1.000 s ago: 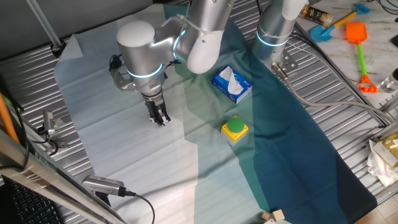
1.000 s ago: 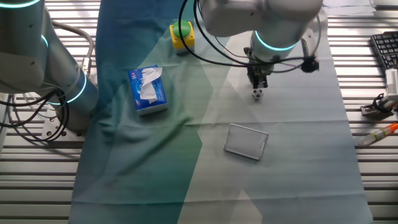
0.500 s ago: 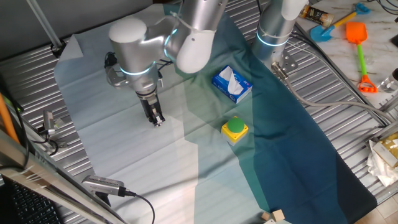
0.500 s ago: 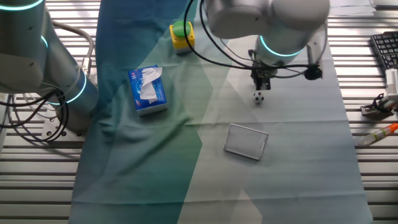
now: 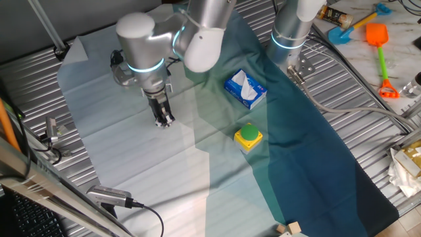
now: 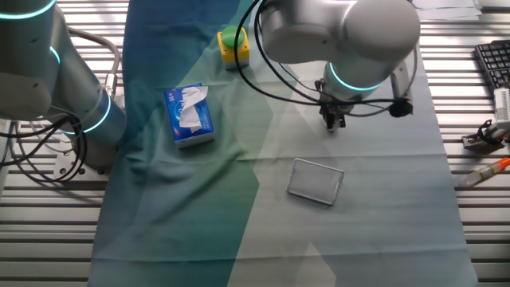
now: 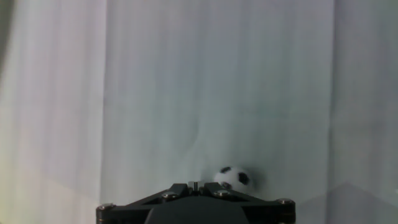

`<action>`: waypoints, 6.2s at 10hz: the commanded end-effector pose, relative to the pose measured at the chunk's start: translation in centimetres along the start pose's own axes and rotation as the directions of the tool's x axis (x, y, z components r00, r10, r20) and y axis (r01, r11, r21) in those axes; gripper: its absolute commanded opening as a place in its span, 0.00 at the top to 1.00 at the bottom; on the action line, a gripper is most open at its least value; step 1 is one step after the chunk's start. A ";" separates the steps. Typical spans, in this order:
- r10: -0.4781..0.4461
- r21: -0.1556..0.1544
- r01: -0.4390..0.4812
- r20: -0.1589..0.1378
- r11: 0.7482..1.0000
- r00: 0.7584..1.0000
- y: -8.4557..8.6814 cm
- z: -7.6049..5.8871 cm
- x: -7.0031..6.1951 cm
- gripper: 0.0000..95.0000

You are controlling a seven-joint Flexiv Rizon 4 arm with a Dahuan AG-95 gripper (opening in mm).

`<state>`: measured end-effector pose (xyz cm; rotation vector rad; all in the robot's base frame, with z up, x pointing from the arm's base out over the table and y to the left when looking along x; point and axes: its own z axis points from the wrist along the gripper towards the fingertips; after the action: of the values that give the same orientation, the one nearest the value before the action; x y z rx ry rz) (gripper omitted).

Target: Push the soccer ball into the goal

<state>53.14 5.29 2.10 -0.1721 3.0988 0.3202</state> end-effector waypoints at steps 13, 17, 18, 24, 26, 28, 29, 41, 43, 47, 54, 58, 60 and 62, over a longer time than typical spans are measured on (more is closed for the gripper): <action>0.001 -0.037 0.000 0.017 0.999 1.000 -0.1 -0.3 -1.8 1.00; -0.007 -0.038 0.007 0.012 0.999 1.000 -0.2 -0.6 -3.2 1.00; -0.008 -0.038 0.009 0.012 0.999 1.000 -0.2 -0.5 -3.3 1.00; -0.049 -0.034 0.050 0.014 0.998 0.999 -1.4 -0.2 -2.3 1.00; -0.059 -0.033 0.059 0.014 0.998 0.998 -1.8 -0.1 -2.0 1.00; -0.077 -0.032 0.078 0.014 0.996 0.997 -2.3 -0.4 -1.4 1.00; -0.092 -0.032 0.092 0.013 0.995 0.996 -2.8 -0.7 -0.9 1.00; 0.034 -0.084 -0.032 0.021 0.996 0.999 -3.3 -0.6 -0.1 1.00; -0.041 -0.014 0.041 0.016 0.999 0.999 -3.2 -0.5 0.1 1.00; -0.098 0.099 0.103 -0.047 0.990 0.994 -3.2 -0.5 0.1 1.00; -0.097 0.095 0.101 -0.042 0.990 0.994 -3.2 -0.5 0.1 1.00; -0.081 0.067 0.083 -0.035 0.994 0.996 -3.2 -0.5 0.1 1.00; -0.078 0.066 0.081 -0.035 0.995 0.996 -3.2 -0.5 0.1 1.00; -0.076 0.067 0.078 -0.035 0.995 0.997 -3.2 -0.5 0.1 1.00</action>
<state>53.34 2.04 1.96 -0.2973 3.1201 0.2107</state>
